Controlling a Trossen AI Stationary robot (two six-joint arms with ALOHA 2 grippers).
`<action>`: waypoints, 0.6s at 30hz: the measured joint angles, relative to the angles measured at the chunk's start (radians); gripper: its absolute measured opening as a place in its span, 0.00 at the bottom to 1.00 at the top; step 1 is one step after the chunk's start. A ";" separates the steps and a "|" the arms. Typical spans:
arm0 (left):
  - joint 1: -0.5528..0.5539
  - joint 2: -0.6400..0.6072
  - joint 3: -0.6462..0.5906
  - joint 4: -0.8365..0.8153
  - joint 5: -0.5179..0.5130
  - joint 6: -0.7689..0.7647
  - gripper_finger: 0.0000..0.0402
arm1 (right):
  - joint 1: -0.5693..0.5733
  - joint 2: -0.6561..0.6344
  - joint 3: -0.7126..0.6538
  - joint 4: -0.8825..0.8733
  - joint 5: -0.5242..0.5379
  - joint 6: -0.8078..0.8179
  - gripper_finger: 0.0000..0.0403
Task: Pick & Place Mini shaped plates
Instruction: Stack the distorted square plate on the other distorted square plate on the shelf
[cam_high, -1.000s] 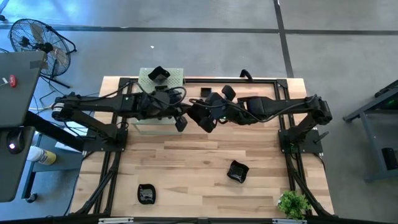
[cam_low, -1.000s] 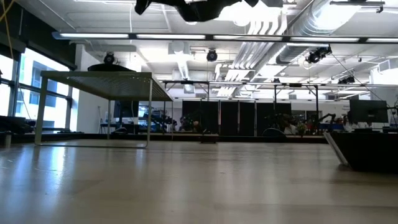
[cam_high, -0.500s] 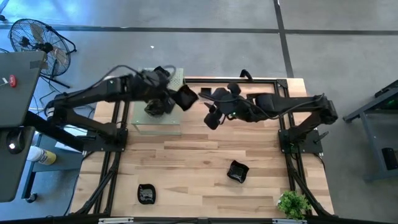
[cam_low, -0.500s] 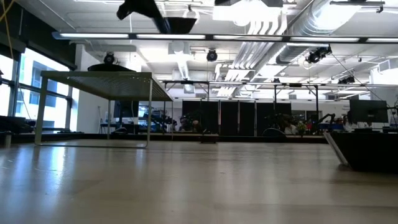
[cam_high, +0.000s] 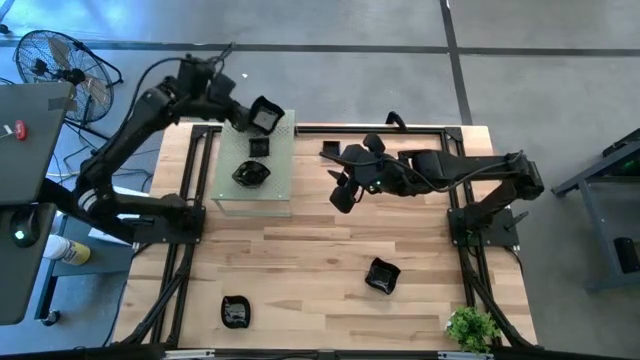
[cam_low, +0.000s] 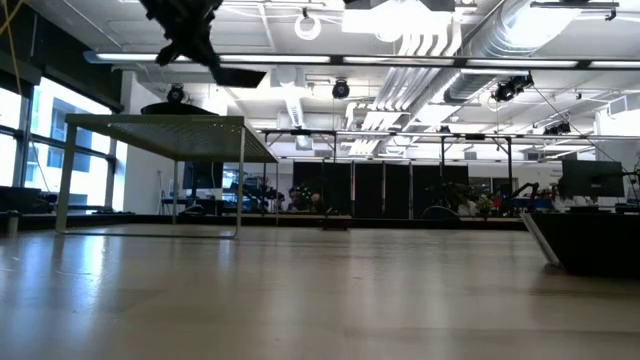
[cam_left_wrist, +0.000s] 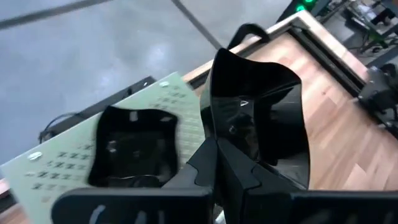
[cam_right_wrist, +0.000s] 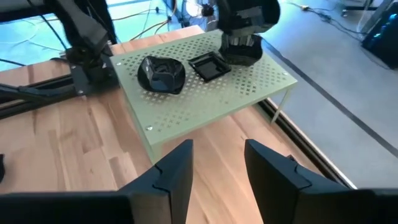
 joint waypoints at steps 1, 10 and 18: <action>0.035 0.010 0.000 -0.007 0.026 0.013 0.00 | 0.000 0.000 0.000 0.000 -0.011 0.000 0.34; 0.237 0.090 0.000 -0.087 0.104 0.149 0.00 | 0.000 0.000 0.000 0.000 -0.025 0.000 0.34; 0.271 0.172 0.000 -0.086 0.124 0.235 0.00 | 0.000 0.000 -0.001 0.000 -0.027 -0.023 0.34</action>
